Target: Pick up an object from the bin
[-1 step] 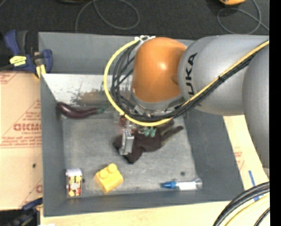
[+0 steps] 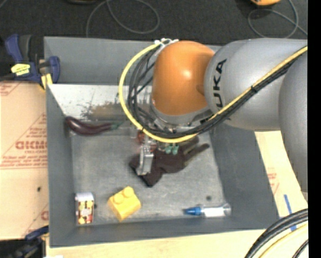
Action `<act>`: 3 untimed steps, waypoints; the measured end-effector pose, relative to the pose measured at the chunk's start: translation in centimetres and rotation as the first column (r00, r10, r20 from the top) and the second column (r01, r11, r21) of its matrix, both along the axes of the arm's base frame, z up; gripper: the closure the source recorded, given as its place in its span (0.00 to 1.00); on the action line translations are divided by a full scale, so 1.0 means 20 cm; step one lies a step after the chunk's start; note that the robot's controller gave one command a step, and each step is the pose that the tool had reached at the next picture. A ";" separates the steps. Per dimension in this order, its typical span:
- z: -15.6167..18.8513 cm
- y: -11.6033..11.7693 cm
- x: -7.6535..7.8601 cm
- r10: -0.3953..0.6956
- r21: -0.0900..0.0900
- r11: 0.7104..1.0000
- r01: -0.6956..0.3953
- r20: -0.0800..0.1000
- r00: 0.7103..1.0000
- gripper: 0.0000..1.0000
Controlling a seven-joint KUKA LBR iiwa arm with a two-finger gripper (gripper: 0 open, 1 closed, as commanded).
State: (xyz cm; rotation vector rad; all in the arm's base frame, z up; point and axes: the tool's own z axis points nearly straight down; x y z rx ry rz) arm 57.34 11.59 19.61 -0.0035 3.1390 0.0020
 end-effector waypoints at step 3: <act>-0.40 -0.29 0.06 -0.306 0.006 0.952 0.306 0.010 0.952 1.00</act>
Offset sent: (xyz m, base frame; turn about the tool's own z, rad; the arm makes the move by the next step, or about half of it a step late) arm 0.0065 -0.0802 -0.0982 -0.0519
